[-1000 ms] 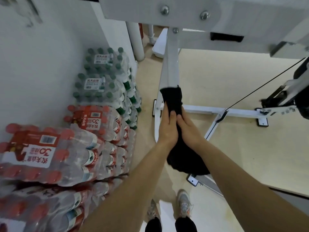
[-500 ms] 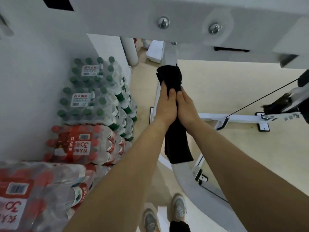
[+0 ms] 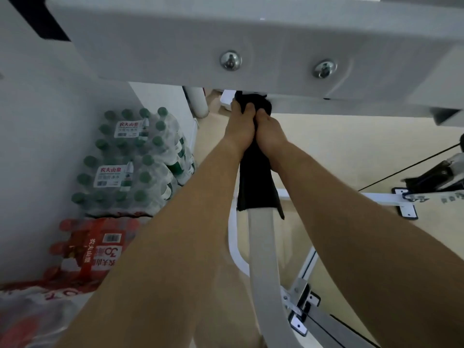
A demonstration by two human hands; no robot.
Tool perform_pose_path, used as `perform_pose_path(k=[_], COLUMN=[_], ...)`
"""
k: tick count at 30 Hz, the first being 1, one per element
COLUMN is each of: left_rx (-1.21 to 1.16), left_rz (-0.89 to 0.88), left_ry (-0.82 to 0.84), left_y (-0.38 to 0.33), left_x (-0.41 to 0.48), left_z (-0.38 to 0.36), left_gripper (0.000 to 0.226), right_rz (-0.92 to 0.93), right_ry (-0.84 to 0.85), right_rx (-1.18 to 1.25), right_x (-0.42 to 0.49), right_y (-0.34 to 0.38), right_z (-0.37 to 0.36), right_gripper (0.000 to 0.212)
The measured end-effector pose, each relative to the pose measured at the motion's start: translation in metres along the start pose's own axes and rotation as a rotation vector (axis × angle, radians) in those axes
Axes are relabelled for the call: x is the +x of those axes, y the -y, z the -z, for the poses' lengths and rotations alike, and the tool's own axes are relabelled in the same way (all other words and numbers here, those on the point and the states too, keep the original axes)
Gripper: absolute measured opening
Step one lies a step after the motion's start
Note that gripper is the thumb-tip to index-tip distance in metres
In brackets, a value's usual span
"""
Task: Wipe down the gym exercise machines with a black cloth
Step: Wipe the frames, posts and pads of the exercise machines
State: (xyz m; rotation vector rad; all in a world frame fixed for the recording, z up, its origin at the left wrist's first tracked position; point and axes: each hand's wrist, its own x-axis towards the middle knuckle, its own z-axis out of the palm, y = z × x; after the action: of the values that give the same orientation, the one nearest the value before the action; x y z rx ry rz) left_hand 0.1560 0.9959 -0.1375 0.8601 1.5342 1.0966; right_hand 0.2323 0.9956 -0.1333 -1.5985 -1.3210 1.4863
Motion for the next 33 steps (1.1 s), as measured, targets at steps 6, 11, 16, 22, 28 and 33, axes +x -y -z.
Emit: perform_pose_path(k=[6, 11, 16, 22, 28, 33], left_rx=[0.048, 0.003, -0.003, -0.056, -0.006, -0.132], left_rz=[-0.006, 0.003, -0.009, 0.020, -0.020, 0.010], left_ry=[-0.025, 0.005, 0.002, 0.002, -0.029, -0.036], left_y=[0.017, 0.035, 0.012, -0.011, -0.001, 0.042], left_x=[-0.081, -0.117, -0.046, -0.002, -0.059, -0.166], left_z=[-0.001, -0.001, -0.001, 0.001, 0.000, -0.002], left_gripper=[0.045, 0.050, 0.045, 0.039, 0.038, 0.042], right_rz=[0.048, 0.074, 0.036, -0.022, 0.094, 0.105], right_ry=[-0.008, 0.016, -0.002, -0.013, -0.045, -0.005], right_rx=[-0.040, 0.008, 0.005, -0.031, -0.159, -0.254], right_x=[-0.083, -0.118, -0.047, 0.006, -0.039, -0.146], right_y=[-0.021, -0.037, -0.018, 0.005, -0.004, -0.052], right_z=[0.006, 0.010, 0.005, 0.002, 0.003, 0.010], right_gripper=[0.044, 0.042, 0.046, 0.054, 0.044, 0.042])
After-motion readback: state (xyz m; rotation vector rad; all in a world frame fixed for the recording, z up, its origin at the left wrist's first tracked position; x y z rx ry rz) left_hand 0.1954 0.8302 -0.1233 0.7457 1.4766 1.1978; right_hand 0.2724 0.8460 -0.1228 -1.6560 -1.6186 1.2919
